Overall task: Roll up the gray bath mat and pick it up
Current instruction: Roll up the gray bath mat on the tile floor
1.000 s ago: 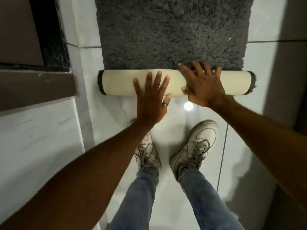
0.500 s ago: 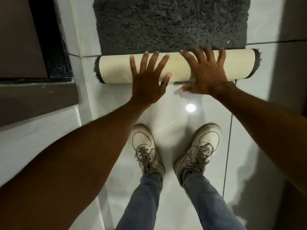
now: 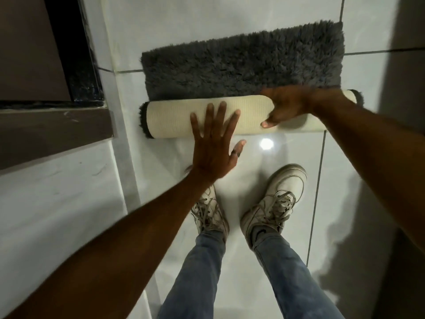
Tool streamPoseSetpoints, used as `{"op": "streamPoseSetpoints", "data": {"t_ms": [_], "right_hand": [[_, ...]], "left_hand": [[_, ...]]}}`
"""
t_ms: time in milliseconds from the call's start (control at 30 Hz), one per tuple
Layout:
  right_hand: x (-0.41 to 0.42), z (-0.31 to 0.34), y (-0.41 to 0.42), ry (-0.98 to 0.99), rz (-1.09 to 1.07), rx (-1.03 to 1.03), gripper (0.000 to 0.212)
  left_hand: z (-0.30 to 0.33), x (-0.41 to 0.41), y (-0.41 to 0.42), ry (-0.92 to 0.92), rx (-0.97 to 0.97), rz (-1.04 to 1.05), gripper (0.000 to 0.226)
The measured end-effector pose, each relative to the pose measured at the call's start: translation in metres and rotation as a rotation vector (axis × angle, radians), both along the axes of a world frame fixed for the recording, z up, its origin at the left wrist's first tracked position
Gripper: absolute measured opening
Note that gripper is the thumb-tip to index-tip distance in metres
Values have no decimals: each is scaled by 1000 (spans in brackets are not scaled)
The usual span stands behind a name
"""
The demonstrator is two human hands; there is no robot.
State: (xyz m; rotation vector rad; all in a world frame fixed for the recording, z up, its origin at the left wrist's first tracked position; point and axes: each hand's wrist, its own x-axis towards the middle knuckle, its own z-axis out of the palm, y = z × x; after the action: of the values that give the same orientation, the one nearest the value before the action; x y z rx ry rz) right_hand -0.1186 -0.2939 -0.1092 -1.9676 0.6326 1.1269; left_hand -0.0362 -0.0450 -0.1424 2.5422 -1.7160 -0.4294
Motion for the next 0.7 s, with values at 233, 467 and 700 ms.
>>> {"op": "streamPoseSetpoints", "data": {"t_ms": [233,467,700], "right_hand": [[-33,-4,36,-356,-144,-491,73],[-28,-10,92,-450,-360,-770,62],[45,17,91,-293,-2240,-231,82]], "left_hand": [[-10,27,-32,3,53,-19,81],[-3,76,-86,-43,211,-89,103],[4,118,-140,253,422,-61,118]]}}
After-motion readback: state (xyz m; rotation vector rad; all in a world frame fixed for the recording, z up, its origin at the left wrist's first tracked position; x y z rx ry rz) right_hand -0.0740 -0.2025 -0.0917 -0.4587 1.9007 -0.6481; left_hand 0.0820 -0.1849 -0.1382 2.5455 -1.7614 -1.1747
